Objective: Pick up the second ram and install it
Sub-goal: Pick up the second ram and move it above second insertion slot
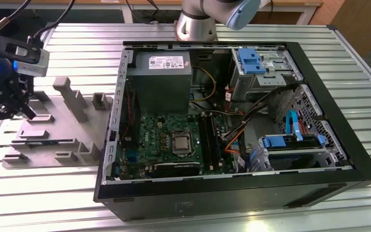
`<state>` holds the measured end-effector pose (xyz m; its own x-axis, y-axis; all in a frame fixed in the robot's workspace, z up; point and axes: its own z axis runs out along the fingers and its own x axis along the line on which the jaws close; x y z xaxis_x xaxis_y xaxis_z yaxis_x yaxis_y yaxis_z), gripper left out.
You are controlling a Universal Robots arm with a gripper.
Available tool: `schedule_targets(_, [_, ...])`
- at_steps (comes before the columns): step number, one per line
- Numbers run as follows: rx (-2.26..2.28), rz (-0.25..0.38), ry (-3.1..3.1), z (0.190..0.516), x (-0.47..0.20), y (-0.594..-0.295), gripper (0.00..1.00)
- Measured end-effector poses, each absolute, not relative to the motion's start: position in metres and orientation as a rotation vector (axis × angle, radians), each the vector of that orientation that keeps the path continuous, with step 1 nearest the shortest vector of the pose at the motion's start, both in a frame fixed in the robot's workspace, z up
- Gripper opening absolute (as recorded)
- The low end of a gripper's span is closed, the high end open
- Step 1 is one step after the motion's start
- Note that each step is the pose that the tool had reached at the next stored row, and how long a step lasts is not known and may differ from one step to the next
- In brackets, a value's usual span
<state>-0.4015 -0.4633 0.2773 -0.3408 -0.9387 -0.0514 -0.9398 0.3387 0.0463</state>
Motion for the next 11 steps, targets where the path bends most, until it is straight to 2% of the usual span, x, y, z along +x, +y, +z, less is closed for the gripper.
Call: schedule_targets(11, [-1.932, 0.107, 2.46, 0.2747, -0.4015, -0.4633, 0.11])
